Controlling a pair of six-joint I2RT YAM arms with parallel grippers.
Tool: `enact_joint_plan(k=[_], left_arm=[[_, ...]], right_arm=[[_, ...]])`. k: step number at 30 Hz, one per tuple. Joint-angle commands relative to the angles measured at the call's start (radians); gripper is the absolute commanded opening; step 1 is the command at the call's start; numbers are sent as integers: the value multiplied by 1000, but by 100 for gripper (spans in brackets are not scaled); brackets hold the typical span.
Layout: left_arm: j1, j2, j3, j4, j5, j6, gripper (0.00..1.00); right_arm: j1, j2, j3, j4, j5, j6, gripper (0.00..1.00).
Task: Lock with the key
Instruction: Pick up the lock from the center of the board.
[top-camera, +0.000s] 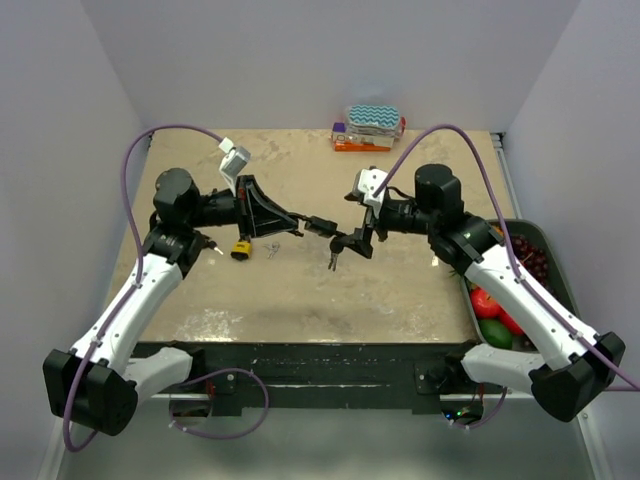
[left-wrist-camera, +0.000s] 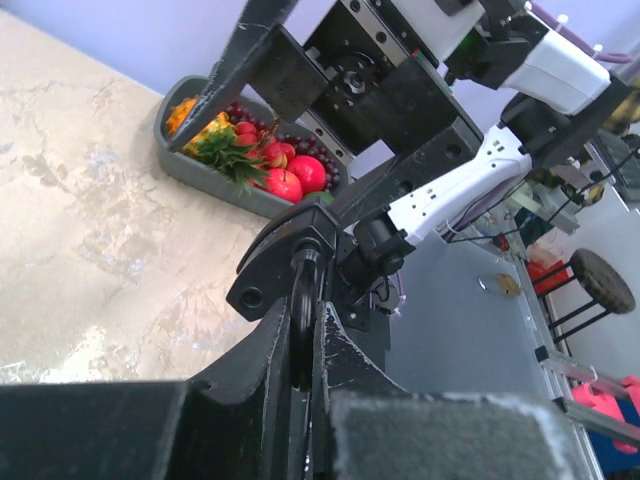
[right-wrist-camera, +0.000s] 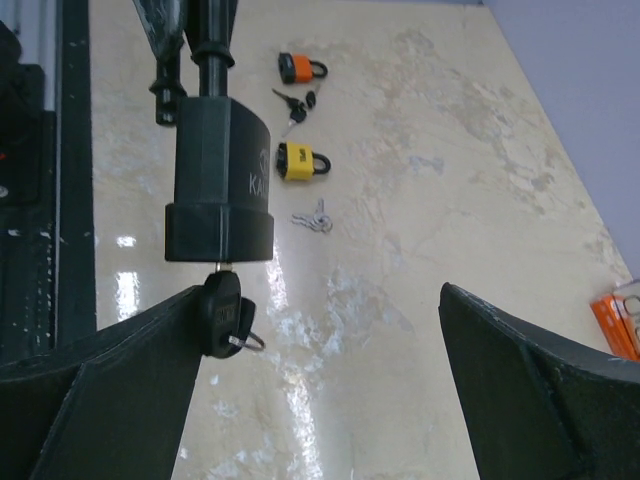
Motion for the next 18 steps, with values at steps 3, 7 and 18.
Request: enact_joint_plan(k=[3, 7, 18], left_arm=[[-50, -50, 75, 11, -34, 53, 0], [-63, -64, 62, 64, -63, 6, 0], [-73, -82, 56, 105, -89, -42, 0]], right_arm=[[27, -53, 39, 81, -132, 22, 99], [68, -63, 36, 51, -127, -16, 99], [102, -29, 39, 85, -112, 48, 83]])
